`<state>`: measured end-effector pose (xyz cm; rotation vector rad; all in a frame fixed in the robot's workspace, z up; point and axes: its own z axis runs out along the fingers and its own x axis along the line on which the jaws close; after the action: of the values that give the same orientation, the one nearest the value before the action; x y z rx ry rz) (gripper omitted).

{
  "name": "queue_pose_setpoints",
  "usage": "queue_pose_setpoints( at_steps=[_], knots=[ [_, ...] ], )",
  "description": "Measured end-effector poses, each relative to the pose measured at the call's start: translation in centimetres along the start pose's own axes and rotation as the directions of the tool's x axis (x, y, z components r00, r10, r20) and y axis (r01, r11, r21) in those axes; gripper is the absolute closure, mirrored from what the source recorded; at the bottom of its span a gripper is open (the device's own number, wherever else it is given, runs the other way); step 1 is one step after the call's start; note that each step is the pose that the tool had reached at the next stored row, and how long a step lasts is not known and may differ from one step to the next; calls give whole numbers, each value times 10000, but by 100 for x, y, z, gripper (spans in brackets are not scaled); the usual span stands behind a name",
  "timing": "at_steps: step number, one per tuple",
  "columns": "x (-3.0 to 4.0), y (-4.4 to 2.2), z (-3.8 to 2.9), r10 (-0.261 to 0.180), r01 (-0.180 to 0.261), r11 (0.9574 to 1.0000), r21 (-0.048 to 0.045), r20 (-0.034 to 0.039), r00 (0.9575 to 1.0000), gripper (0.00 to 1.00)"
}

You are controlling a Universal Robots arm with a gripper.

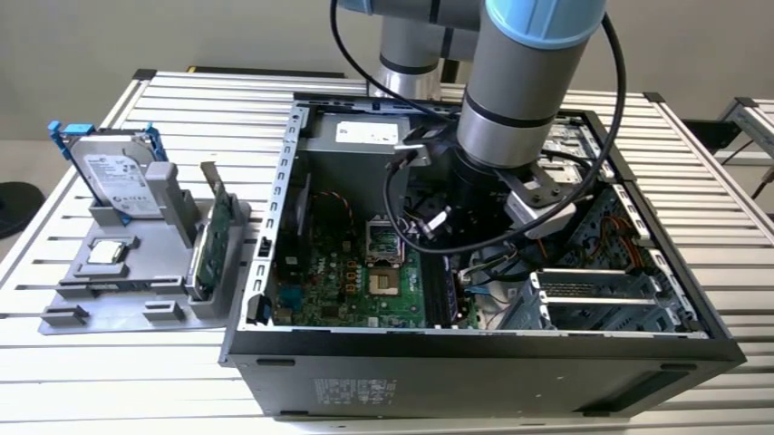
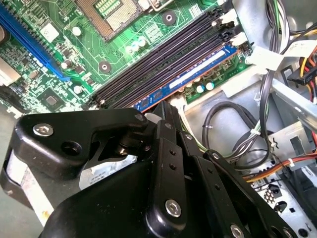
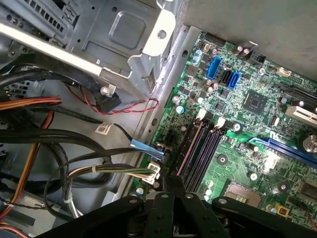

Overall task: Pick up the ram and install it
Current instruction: 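Press down the ram until it locks into place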

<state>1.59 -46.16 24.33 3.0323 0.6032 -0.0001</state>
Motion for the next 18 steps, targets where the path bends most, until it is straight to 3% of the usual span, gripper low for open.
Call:
queue_pose_setpoints(
  at_steps=[6,13,18],
  knots=[
    [-2,-2,3,-203,203,9998,26,10,9998,100],
    [-3,-2,8,-488,487,9985,232,18,9988,100],
    [-4,-4,12,-773,772,9966,295,5,9970,100]
  ],
)
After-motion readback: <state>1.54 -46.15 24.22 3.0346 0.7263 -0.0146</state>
